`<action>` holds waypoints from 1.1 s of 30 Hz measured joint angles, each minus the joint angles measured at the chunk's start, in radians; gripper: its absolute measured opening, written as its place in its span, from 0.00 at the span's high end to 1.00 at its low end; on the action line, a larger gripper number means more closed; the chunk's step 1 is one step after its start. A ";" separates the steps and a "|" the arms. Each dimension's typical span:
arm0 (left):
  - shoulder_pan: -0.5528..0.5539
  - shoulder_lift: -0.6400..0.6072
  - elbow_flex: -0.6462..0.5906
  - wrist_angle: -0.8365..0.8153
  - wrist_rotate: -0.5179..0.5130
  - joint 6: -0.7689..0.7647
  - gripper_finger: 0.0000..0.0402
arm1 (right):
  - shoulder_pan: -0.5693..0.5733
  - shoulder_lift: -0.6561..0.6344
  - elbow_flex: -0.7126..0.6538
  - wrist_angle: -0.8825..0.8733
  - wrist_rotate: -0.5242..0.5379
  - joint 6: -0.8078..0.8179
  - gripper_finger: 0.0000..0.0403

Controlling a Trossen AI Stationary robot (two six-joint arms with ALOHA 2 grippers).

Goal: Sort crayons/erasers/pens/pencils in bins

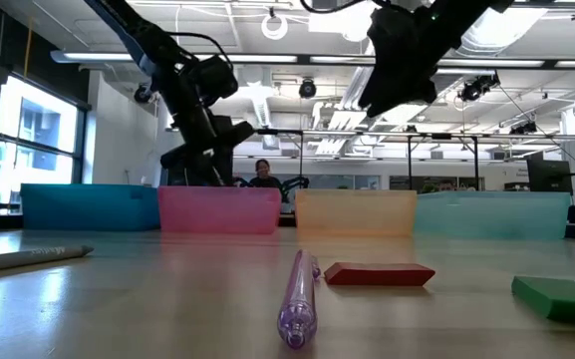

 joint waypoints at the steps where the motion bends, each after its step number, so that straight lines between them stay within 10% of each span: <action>1: 0.007 0.000 0.009 -0.008 0.026 0.024 0.68 | 0.016 0.000 0.000 0.000 0.017 0.004 0.63; 12: 0.021 -0.038 0.188 -0.187 0.245 0.171 0.66 | 0.146 0.000 0.000 0.011 0.057 0.003 0.63; 33: -0.344 -0.274 0.243 -0.695 0.068 -0.068 0.70 | 0.341 0.013 0.109 -0.024 -0.025 -0.320 0.63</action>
